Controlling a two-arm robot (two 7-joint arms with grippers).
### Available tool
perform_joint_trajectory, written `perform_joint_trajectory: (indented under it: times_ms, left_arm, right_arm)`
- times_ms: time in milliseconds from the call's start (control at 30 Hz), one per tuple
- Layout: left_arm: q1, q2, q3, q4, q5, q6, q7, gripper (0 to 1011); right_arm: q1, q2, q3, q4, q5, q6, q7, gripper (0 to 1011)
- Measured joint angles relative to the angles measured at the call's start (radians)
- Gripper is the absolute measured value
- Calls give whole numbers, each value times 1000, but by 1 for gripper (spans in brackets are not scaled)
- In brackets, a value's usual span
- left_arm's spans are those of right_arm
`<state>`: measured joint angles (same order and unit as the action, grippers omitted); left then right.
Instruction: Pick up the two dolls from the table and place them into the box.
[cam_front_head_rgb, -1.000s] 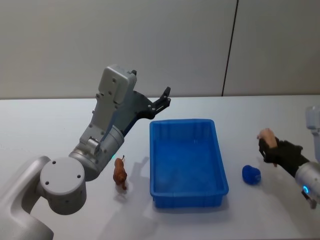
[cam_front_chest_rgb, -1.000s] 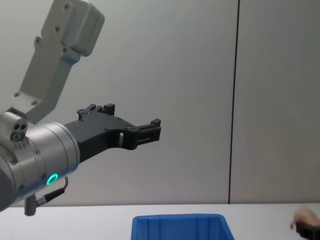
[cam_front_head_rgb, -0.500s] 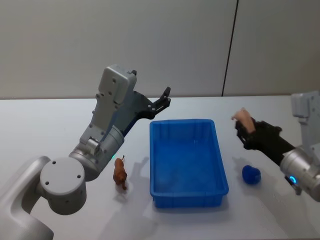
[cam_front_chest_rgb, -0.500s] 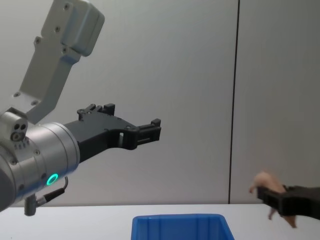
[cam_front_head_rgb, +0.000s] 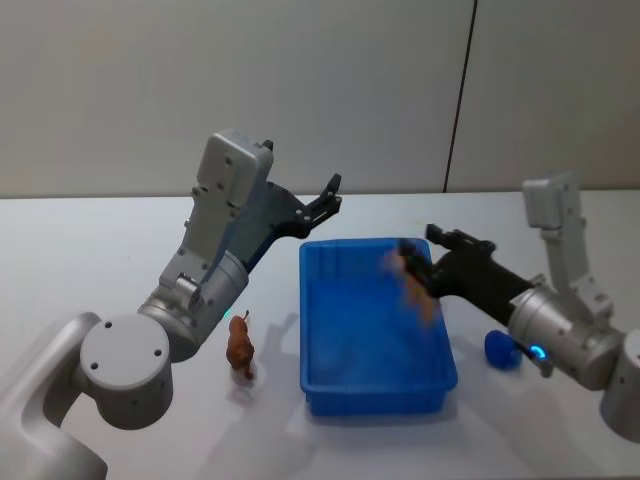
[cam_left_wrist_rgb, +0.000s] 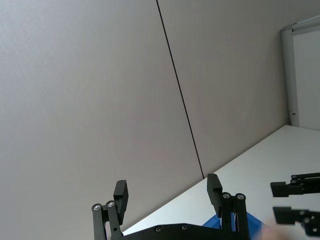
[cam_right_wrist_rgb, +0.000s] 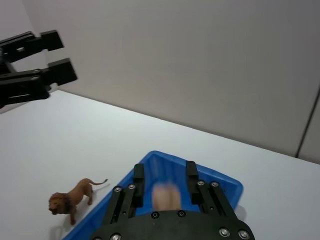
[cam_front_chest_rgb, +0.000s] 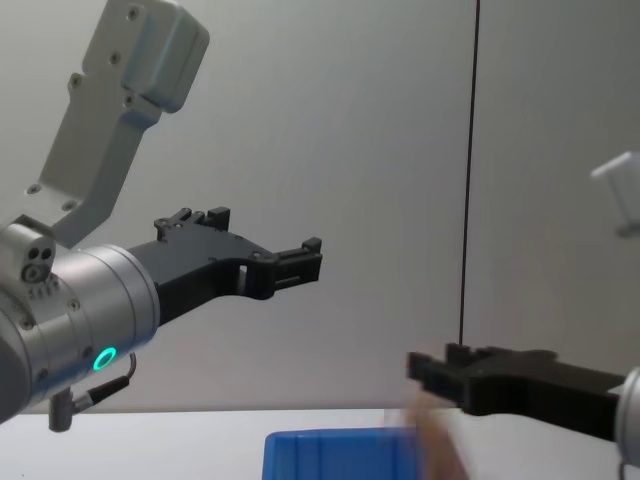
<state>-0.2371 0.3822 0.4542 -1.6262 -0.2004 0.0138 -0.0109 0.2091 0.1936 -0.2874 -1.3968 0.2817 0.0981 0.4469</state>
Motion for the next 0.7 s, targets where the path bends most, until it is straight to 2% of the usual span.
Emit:
perform_joint_trajectory:
  times_ms: [133,300,333,367,433,500,533,633,700]
  left_arm:
    - [0,0,0,0,0,0,0,1001]
    - [0,0,0,0,0,0,0,1001]
    - [0,0,0,0,0,0,0,1001]
    - [0,0,0,0,0,0,0,1001]
    - [0,0,0,0,0,0,0,1001]
    - [0,0,0,0,0,0,0,1001]
    - [0,0,0,0,0,0,0,1001]
    - [0,0,0,0,0,0,0,1001]
    - [0,0,0,0,0,0,0,1001]
  right_arm:
    - [14,-13,-12,22,-7,-8,27,581]
    - [24,-22,-20,39,-11,-15,37,741]
    - [25,-22,-21,41,-11,-15,36,741]
    - [25,-23,-21,41,-11,-15,36,796]
    - [24,-22,-21,42,-10,-16,29,867]
    - [22,-20,-20,41,-10,-16,21,881]
    - [18,-17,-18,37,-8,-16,12,949]
    - [11,-11,-14,29,-5,-15,-5,1001]
    - [0,-3,-9,17,-2,-13,-26,1001]
